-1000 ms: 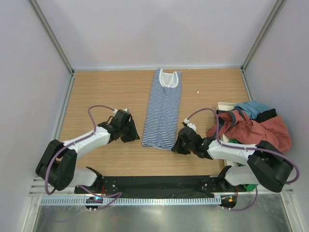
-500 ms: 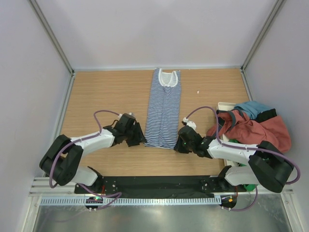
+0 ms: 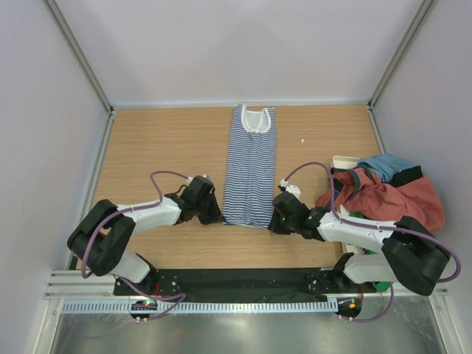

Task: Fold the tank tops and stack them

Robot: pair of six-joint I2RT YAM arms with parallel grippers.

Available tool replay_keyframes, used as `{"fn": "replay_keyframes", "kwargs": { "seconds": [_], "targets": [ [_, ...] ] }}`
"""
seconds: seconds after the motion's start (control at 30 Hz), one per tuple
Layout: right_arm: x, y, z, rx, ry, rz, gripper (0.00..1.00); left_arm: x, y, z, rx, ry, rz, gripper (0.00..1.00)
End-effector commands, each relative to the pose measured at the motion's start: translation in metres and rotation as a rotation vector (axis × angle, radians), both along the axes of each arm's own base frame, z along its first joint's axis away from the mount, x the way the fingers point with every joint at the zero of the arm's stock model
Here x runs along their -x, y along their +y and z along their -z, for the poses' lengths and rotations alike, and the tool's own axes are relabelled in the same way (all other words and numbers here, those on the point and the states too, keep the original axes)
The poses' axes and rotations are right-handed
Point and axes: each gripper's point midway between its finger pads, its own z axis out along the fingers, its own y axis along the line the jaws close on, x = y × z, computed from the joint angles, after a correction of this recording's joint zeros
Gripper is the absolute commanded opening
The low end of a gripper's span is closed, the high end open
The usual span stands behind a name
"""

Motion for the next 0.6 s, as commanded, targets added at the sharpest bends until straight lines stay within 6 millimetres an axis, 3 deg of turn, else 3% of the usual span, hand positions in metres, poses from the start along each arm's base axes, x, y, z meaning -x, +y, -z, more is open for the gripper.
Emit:
{"fn": "replay_keyframes", "kwargs": {
  "seconds": [0.0, 0.4, 0.57],
  "targets": [
    [-0.005, -0.004, -0.013, 0.026, -0.028, -0.005, 0.03, 0.002, -0.001, 0.003, 0.011, -0.002, 0.001, 0.00],
    [0.005, -0.002, -0.039, -0.012, -0.029, -0.058, 0.03, 0.029, -0.006, -0.032, 0.069, -0.065, 0.004, 0.00],
    [-0.003, 0.000, -0.060, 0.004, -0.065, -0.078, 0.03, 0.024, -0.005, -0.050, 0.060, -0.091, -0.001, 0.00]
  ]
}}
